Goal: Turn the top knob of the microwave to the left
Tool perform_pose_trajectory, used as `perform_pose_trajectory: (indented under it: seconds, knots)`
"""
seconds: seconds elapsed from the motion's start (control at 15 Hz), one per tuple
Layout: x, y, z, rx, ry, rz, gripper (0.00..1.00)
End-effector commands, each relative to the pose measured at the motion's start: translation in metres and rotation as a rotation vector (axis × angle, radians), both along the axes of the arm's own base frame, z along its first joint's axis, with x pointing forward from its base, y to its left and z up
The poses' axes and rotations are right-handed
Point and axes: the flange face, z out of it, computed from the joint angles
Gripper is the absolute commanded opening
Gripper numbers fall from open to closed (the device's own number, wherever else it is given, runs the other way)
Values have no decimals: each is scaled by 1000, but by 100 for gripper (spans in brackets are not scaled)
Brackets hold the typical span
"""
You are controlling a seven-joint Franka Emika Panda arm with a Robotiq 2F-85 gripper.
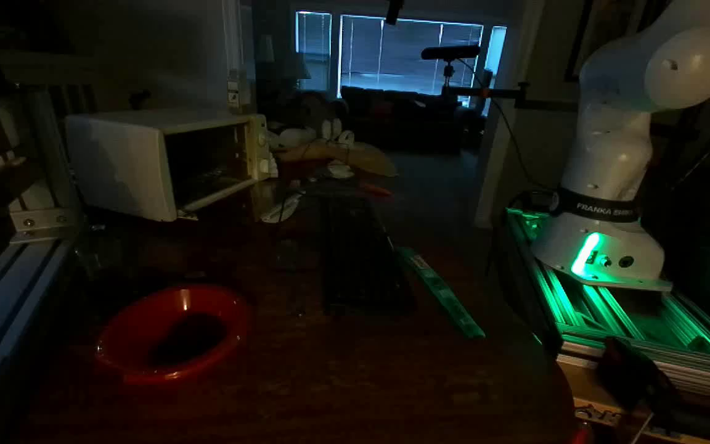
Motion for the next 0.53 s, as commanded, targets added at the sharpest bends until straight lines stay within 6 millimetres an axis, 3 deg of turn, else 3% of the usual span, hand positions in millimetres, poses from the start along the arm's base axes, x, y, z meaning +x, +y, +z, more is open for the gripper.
perform_pose_trajectory:
  seconds: [0.0,0.33,0.47]
  knots:
    - [0,0,0,0,1,0,100]
    - [0,0,0,0,1,0,100]
    - [20,-17,-9,66,2,-30,100]
